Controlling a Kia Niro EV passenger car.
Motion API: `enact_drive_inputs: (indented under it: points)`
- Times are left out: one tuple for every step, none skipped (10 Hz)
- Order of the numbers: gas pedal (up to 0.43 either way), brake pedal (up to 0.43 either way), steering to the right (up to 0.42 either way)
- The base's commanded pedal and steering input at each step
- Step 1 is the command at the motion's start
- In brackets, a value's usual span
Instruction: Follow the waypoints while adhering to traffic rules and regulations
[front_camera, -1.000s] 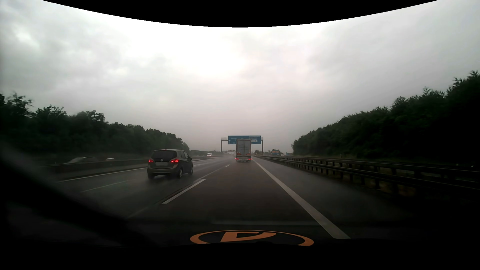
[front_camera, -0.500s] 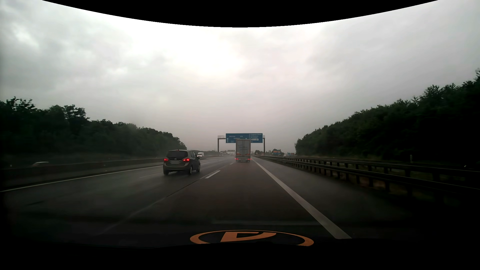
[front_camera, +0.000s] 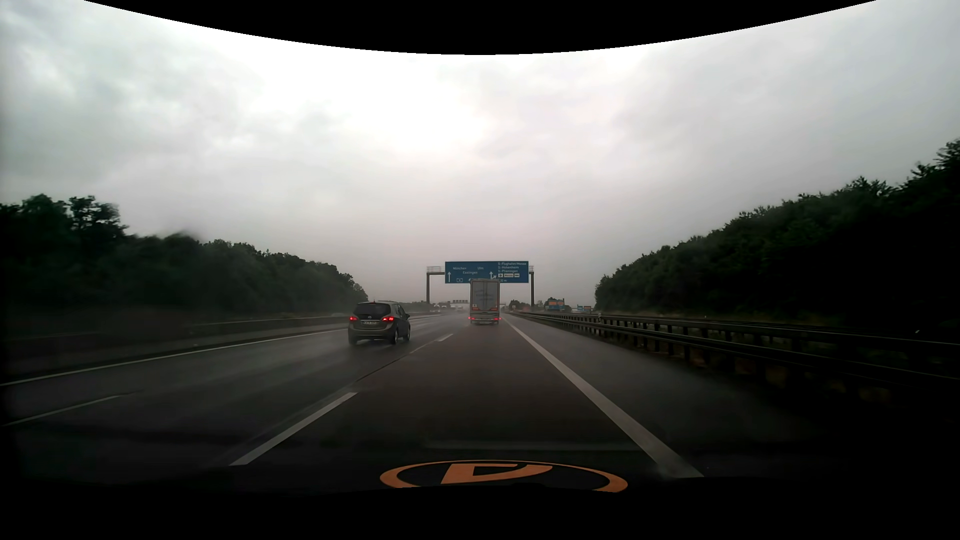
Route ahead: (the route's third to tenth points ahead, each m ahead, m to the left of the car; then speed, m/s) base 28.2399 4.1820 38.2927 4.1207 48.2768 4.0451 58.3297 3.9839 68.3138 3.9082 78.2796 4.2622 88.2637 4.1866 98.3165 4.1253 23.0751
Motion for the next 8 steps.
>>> enact_drive_inputs:
  points:
    - [0.13, 0.0, -0.001]
    - [0.118, 0.0, -0.001]
    - [0.118, 0.0, -0.001]
    - [0.11, 0.0, -0.001]
    - [0.087, 0.0, -0.001]
    - [0.087, 0.0, -0.002]
    - [0.087, 0.0, -0.002]
    - [0.079, 0.0, -0.001]
